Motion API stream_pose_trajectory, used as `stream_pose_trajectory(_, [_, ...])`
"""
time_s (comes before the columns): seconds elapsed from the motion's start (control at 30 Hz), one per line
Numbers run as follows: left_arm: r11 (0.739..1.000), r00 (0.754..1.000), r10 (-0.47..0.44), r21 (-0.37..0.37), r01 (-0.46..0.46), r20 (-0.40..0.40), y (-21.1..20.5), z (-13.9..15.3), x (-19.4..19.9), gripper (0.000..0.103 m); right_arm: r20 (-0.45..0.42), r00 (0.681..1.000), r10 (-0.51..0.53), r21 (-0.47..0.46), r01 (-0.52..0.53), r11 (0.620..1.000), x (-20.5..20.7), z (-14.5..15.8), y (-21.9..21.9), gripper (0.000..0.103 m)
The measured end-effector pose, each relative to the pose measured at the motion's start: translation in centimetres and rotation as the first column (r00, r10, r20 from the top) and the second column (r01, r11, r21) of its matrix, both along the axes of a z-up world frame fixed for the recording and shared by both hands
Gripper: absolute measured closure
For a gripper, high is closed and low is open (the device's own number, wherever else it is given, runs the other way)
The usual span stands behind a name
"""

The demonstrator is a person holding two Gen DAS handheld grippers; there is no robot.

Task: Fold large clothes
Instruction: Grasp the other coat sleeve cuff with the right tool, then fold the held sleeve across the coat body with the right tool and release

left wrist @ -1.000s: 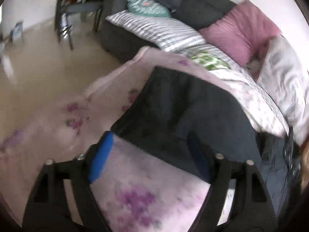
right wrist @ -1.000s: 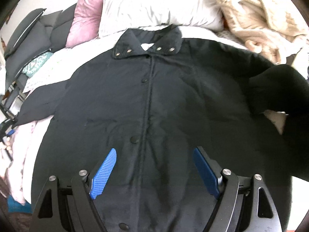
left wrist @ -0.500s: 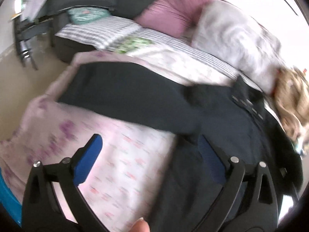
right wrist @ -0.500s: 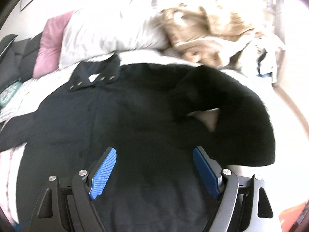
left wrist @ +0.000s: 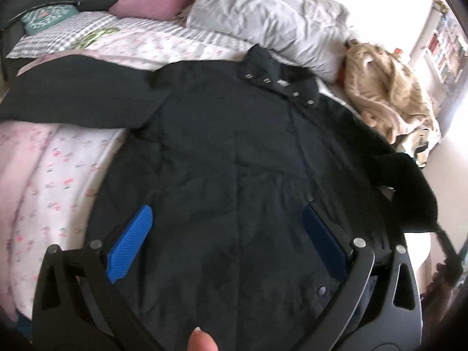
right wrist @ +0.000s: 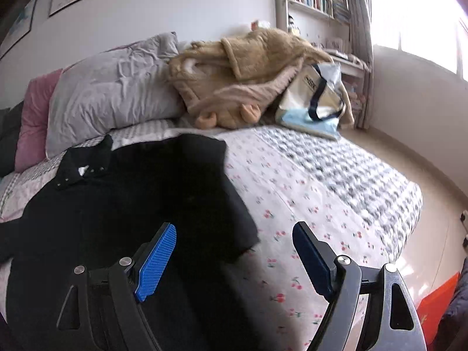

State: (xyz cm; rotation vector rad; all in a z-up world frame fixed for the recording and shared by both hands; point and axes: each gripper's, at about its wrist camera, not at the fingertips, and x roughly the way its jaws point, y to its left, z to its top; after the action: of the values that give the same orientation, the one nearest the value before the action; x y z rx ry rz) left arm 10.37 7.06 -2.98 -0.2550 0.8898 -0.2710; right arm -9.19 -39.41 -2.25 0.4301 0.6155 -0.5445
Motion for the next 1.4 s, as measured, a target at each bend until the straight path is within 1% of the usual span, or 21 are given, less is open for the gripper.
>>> stream_pose_trajectory(0.13, [0.999, 0.998, -0.027, -0.046, 0.029, 0.048, -0.9, -0.4, -0.2, 0.001, 0.002, 0.999, 0.054, 0.078, -0.054, 0.996, 0.9, -2.2, -0.7, 0.020])
stream_pose_trajectory(0.3, [0.997, 0.999, -0.050, -0.050, 0.050, 0.020, -2.0, -1.5, 0.6, 0.001, -0.055, 0.991, 0.125, 0.101, -0.119, 0.988, 4.6, -4.0, -1.5, 0.024])
stream_pose_trajectory(0.37, [0.998, 0.998, -0.053, -0.034, 0.054, 0.031, -2.3, -1.6, 1.1, 0.001, -0.049, 0.992, 0.118, 0.109, -0.113, 0.988, 5.8, -3.7, -3.2, 0.042])
stream_pose_trajectory(0.4, [0.998, 0.998, -0.056, -0.026, 0.057, 0.034, -2.4, -1.7, 1.3, 0.001, -0.052, 0.991, 0.123, 0.111, -0.117, 0.987, 5.9, -3.6, -3.6, 0.070])
stream_pose_trajectory(0.43, [0.998, 0.998, -0.060, -0.013, 0.060, 0.032, -2.5, -1.8, 1.6, 0.001, -0.085, 0.987, 0.138, 0.096, -0.129, 0.987, 6.9, -3.1, -4.7, 0.091])
stream_pose_trajectory(0.57, [0.997, 0.997, -0.069, 0.036, 0.068, 0.030, -2.9, -2.0, 2.4, 0.001, -0.177, 0.980, 0.094, -0.057, -0.105, 0.993, 8.6, -0.3, -8.1, 0.095])
stream_pose_trajectory(0.63, [0.995, 0.996, -0.080, 0.056, 0.078, 0.032, -3.0, -2.1, 2.6, 0.001, -0.220, 0.976, 0.007, -0.201, -0.053, 0.978, 9.4, 2.2, -11.1, 0.096])
stream_pose_trajectory(0.7, [0.994, 0.995, -0.093, 0.066, 0.091, 0.026, -3.1, -2.3, 2.8, 0.001, -0.239, 0.970, -0.045, -0.298, -0.029, 0.954, 10.1, 3.8, -13.0, 0.096])
stream_pose_trajectory(0.77, [0.991, 0.994, -0.110, 0.075, 0.108, 0.025, -3.4, -2.4, 3.0, 0.001, -0.281, 0.953, -0.112, -0.413, -0.015, 0.910, 11.4, 5.5, -15.8, 0.096])
stream_pose_trajectory(0.87, [0.986, 0.992, -0.126, 0.111, 0.122, 0.031, -4.0, -2.7, 3.1, 0.001, -0.350, 0.925, -0.146, -0.418, -0.015, 0.908, 12.8, 5.0, -19.4, 0.095])
stream_pose_trajectory(0.9, [0.985, 0.991, -0.128, 0.121, 0.123, 0.034, -4.1, -2.7, 3.1, 0.001, -0.377, 0.911, -0.169, -0.406, 0.001, 0.914, 13.4, 4.3, -21.0, 0.091])
stream_pose_trajectory(0.93, [0.983, 0.991, -0.130, 0.133, 0.124, 0.038, -4.3, -2.9, 3.1, 0.001, -0.425, 0.880, -0.211, -0.386, 0.034, 0.922, 14.3, 2.8, -23.3, 0.078])
stream_pose_trajectory(0.97, [0.981, 0.990, -0.134, 0.145, 0.127, 0.041, -4.4, -3.0, 3.2, 0.001, -0.473, 0.841, -0.264, -0.379, 0.077, 0.922, 14.6, 1.6, -24.9, 0.071])
stream_pose_trajectory(1.03, [0.978, 0.989, -0.141, 0.161, 0.133, 0.037, -4.8, -3.1, 3.3, 0.001, -0.509, 0.777, -0.371, -0.383, 0.182, 0.906, 14.1, -0.2, -26.9, 0.064])
stream_pose_trajectory(1.07, [0.977, 0.989, -0.145, 0.162, 0.137, 0.035, -4.9, -3.2, 3.4, 0.001, -0.488, 0.780, -0.393, -0.364, 0.228, 0.903, 13.7, -0.4, -27.4, 0.064])
stream_pose_trajectory(1.1, [0.977, 0.988, -0.150, 0.161, 0.142, 0.037, -5.1, -3.1, 3.4, 0.001, -0.413, 0.826, -0.384, -0.288, 0.282, 0.915, 13.0, -0.1, -27.7, 0.062])
stream_pose_trajectory(1.17, [0.975, 0.986, -0.160, 0.162, 0.150, 0.050, -5.5, -2.9, 3.5, 0.001, -0.335, 0.881, -0.334, -0.210, 0.275, 0.938, 13.1, 0.3, -26.9, 0.050])
stream_pose_trajectory(1.23, [0.974, 0.985, -0.161, 0.170, 0.149, 0.059, -5.9, -2.9, 3.7, 0.001, -0.268, 0.941, -0.207, -0.186, 0.160, 0.969, 15.3, 0.7, -23.1, 0.040])
stream_pose_trajectory(1.3, [0.973, 0.985, -0.164, 0.178, 0.151, 0.061, -6.4, -3.2, 3.9, 0.001, -0.232, 0.971, -0.059, -0.171, 0.019, 0.985, 18.1, 0.6, -18.6, 0.035])
stream_pose_trajectory(1.37, [0.969, 0.985, -0.168, 0.190, 0.157, 0.044, -6.9, -3.7, 4.1, 0.001, -0.210, 0.975, 0.074, -0.136, -0.104, 0.985, 20.7, 0.0, -14.7, 0.033])
stream_pose_trajectory(1.4, [0.968, 0.985, -0.170, 0.192, 0.161, 0.032, -7.1, -4.0, 4.1, 0.001, -0.207, 0.965, 0.158, -0.106, -0.183, 0.977, 22.6, -0.9, -12.3, 0.033])
